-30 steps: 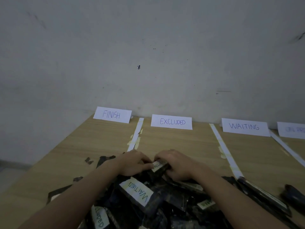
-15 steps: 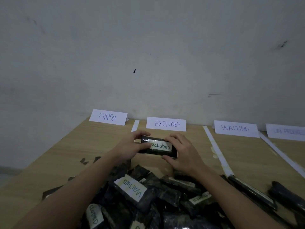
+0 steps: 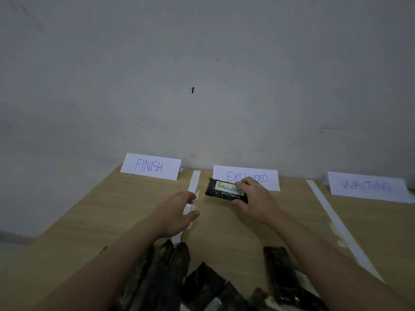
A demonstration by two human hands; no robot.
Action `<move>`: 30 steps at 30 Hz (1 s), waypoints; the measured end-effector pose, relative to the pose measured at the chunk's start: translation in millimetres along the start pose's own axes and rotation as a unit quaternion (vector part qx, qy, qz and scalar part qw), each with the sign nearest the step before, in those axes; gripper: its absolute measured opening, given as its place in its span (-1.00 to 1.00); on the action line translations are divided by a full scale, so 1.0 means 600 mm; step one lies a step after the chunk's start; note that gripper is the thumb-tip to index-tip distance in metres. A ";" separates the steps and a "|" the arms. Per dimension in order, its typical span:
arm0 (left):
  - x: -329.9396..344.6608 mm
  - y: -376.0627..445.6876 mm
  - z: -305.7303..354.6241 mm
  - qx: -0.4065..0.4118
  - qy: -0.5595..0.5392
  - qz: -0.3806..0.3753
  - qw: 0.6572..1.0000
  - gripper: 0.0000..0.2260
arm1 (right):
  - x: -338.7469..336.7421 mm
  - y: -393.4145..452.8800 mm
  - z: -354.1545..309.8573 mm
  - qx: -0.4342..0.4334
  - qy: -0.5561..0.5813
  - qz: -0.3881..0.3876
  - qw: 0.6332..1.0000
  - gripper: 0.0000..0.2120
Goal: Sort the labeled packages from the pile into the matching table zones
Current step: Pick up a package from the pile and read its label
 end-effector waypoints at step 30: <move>0.067 -0.044 0.182 0.258 0.314 -0.155 0.900 -0.54 | -0.122 -0.241 0.009 -0.170 -0.105 -0.211 0.957 -0.53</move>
Point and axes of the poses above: each hand's wrist, its own y-axis towards the middle knuckle, its own x-axis out of the palm, z = x × y, the point moved 1 cm from there along y, towards the middle knuckle, and after that the axes turned 1 degree about -z, right-handed, at the moved point
